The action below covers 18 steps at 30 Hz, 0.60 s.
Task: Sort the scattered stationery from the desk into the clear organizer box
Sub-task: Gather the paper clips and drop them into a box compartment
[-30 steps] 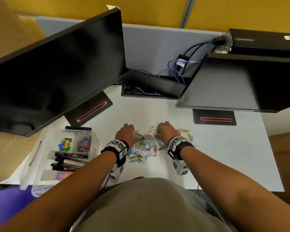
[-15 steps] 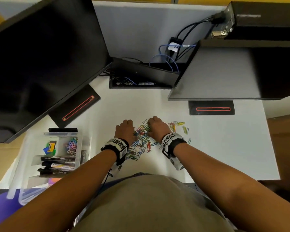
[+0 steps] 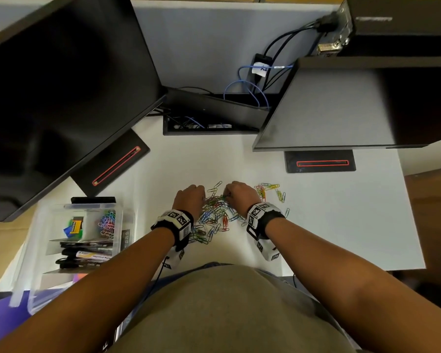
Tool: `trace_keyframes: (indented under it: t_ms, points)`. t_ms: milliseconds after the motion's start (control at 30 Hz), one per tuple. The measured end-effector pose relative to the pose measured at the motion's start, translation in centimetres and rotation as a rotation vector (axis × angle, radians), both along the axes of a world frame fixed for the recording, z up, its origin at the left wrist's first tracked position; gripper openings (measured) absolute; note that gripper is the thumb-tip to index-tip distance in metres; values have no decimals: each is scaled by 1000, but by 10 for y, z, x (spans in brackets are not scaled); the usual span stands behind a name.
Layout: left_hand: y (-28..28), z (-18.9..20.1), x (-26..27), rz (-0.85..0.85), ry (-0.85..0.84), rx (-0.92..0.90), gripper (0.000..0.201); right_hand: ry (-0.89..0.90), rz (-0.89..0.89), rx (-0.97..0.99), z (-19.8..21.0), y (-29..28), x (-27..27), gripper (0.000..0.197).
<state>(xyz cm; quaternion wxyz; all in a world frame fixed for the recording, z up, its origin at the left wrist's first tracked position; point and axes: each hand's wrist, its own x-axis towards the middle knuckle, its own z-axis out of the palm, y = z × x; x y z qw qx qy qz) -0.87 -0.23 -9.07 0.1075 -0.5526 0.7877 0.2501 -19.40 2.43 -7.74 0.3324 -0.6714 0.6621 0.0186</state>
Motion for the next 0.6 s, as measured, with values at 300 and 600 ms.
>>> trace_keyframes:
  t_ms: [300,600]
  points:
    - [-3,12,3,75,78,-3,6,-54,-70,-46,5,1,-2,16]
    - [-4,35,11,197,160,-8,6,-110,-140,-106,17,-1,8,13]
